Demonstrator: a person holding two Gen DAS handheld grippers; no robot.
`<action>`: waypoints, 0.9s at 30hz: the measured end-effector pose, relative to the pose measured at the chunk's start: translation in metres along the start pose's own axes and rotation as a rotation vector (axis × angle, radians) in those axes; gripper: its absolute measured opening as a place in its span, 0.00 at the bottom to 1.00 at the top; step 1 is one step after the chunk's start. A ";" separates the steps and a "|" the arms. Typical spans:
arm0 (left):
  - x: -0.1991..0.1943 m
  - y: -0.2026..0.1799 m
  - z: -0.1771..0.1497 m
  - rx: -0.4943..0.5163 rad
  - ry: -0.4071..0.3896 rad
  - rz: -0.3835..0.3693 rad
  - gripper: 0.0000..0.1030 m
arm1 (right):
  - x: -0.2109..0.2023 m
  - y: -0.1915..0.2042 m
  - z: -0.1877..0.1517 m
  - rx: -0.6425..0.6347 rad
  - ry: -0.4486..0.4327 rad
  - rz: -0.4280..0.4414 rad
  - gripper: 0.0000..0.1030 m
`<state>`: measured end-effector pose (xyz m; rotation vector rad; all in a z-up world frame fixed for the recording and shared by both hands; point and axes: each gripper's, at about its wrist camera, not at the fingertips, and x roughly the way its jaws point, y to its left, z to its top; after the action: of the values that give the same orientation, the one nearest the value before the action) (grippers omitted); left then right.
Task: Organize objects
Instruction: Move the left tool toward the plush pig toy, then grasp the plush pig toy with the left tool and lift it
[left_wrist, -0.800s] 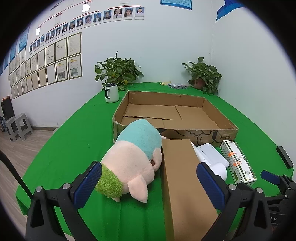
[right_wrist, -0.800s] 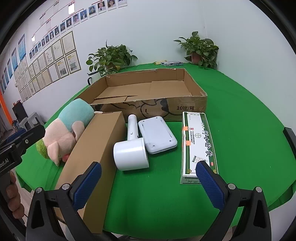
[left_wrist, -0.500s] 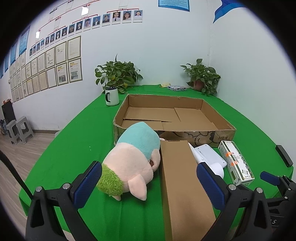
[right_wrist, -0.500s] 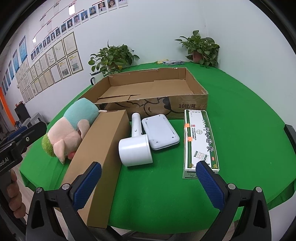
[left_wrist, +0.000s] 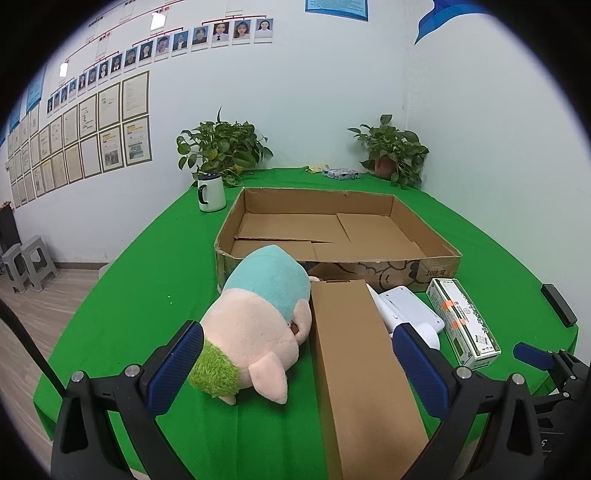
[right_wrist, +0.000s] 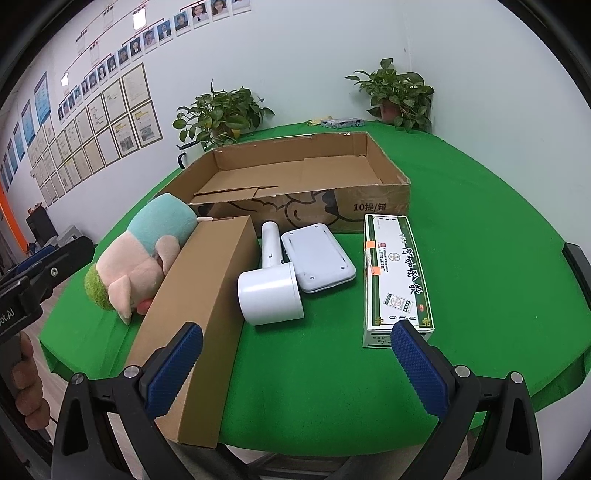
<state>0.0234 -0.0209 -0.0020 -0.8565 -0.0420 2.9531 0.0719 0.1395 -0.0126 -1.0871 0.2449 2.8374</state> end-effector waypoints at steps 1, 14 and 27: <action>0.003 0.001 0.000 0.000 0.004 -0.008 0.99 | 0.001 0.000 0.000 0.002 0.003 -0.002 1.00; 0.018 0.022 -0.011 -0.059 0.025 -0.003 0.99 | 0.037 0.019 0.008 -0.057 0.064 0.031 1.00; 0.017 0.047 0.014 -0.042 0.025 0.050 0.99 | 0.030 0.008 0.008 0.022 0.029 0.326 1.00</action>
<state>-0.0010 -0.0667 -0.0015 -0.9131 -0.0821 2.9971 0.0434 0.1340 -0.0256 -1.1812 0.4978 3.0914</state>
